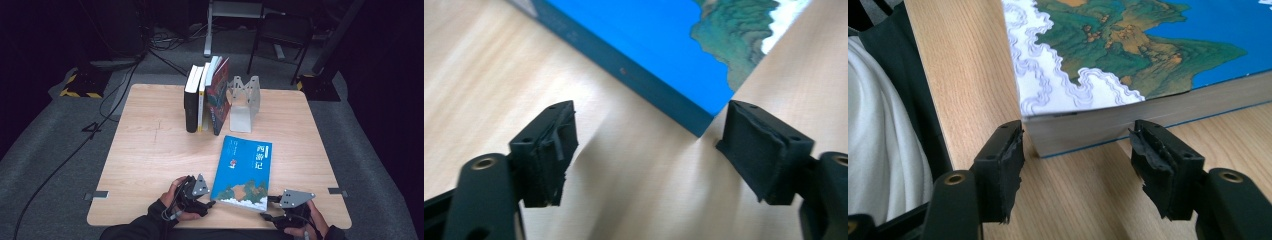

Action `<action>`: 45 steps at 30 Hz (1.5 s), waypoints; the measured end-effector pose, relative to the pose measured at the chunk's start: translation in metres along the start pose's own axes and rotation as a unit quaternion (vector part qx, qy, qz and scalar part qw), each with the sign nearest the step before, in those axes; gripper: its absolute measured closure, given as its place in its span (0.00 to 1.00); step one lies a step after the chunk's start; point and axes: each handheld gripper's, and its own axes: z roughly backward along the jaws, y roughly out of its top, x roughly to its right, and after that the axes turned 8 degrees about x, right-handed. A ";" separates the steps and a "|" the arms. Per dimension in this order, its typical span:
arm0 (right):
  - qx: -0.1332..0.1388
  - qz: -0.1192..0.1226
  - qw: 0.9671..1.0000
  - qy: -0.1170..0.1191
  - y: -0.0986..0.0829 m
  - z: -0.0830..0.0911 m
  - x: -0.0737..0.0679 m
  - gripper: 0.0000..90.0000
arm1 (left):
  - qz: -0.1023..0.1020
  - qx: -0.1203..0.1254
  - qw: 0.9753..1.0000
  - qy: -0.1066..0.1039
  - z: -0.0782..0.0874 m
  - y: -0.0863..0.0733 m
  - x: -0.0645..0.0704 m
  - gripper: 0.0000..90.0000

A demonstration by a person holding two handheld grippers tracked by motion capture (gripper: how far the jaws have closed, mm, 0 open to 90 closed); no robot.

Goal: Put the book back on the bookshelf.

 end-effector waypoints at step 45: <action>0.014 0.004 0.999 -0.045 0.021 0.003 0.027 0.40 | 0.019 0.015 1.000 -0.007 0.008 0.009 -0.001 0.25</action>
